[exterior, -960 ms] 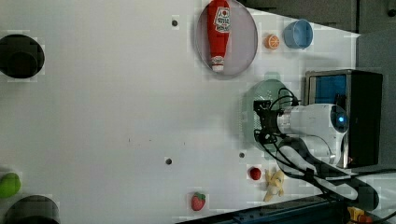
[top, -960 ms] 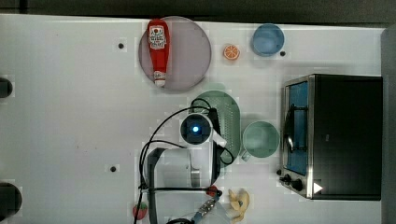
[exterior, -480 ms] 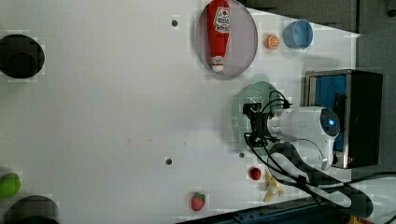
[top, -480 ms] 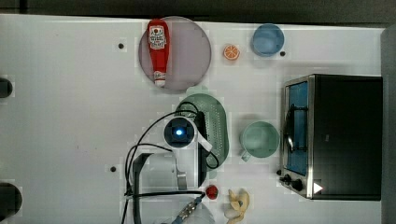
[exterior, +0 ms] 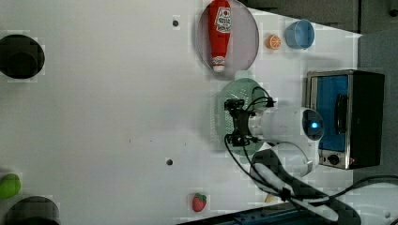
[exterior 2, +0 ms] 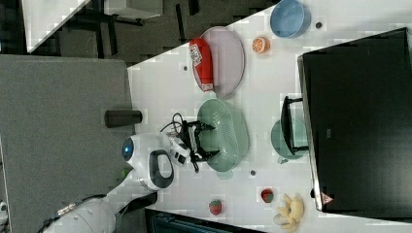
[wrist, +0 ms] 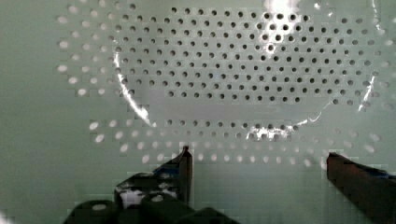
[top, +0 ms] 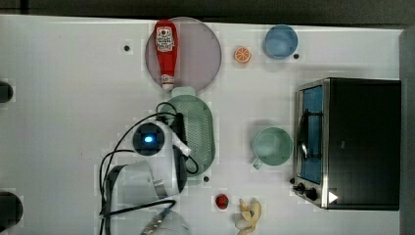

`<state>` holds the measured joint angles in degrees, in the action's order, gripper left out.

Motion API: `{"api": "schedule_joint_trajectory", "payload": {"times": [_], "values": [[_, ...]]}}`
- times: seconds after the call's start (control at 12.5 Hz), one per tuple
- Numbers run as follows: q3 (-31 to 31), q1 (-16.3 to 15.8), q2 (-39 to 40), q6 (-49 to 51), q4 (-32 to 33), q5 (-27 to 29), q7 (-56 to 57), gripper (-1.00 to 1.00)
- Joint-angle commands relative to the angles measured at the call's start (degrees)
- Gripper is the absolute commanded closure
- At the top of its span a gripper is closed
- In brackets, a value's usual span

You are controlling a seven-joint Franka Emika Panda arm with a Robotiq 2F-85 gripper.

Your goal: Drag strainer right to left.

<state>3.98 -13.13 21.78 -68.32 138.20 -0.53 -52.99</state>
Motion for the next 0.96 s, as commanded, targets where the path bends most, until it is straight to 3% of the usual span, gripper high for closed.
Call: {"api": "schedule_joint_trajectory", "payload": {"times": [0.08, 0.56, 0.96], "values": [[1.0, -2.9, 0.1, 0.8, -0.4, -0.8, -9.5, -1.00], [1.1, -7.8, 4.7, 1.8, -6.7, -0.4, -14.8, -1.00], [1.4, -12.0, 7.7, 8.3, -14.2, 3.7, -14.9, -1.00]]}}
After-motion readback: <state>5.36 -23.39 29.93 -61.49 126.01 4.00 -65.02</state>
